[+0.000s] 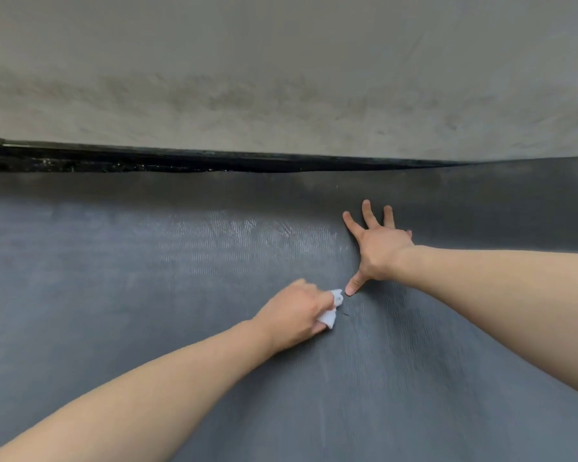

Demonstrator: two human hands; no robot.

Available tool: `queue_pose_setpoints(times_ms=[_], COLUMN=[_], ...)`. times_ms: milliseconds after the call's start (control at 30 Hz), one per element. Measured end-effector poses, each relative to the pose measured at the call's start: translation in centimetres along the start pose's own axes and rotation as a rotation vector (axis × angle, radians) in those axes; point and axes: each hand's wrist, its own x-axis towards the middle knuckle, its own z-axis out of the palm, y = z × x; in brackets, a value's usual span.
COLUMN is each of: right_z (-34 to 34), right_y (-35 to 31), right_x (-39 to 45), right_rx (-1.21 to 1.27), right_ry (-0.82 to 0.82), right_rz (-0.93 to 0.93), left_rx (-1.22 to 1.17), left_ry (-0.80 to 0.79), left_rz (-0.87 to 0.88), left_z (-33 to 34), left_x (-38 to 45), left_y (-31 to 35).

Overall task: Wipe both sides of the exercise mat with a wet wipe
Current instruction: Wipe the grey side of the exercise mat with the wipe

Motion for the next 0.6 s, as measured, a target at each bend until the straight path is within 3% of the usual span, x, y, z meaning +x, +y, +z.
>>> queue_pose_setpoints(times_ms=[67, 200, 233, 367, 433, 533, 600], right_z=[0.1, 0.1, 0.4, 3.9, 7.0, 10.3, 10.6], right_y=[0.1, 0.3, 0.4, -0.1, -0.5, -0.4, -0.2], right_x=[-0.3, -1.0, -1.3, -4.8, -7.1, -8.4, -8.2], right_rx=[0.009, 0.045, 0.054, -0.013, -0.06, -0.149, -0.144], right_ry=[0.007, 0.015, 0.017, 0.011, -0.024, -0.008, 0.019], right_rz=[-0.001, -0.019, -0.04, -0.2, -0.235, -0.245, -0.248], left_rx=[0.077, 0.01, -0.026, 0.036, 0.11, 0.059, -0.01], left_ry=[-0.048, 0.238, 0.267, 0.077, 0.068, 0.221, 0.156], left_rz=[0.021, -0.472, -0.494, -0.131, -0.167, -0.393, -0.246], left_z=[0.1, -0.7, -0.2, 1.8, 0.8, 0.9, 2.3], left_x=[-0.7, -1.1, -1.3, -2.4, -2.1, -2.6, -3.5], left_y=[0.2, -0.8, 0.2, 2.7, 1.3, 1.4, 4.4])
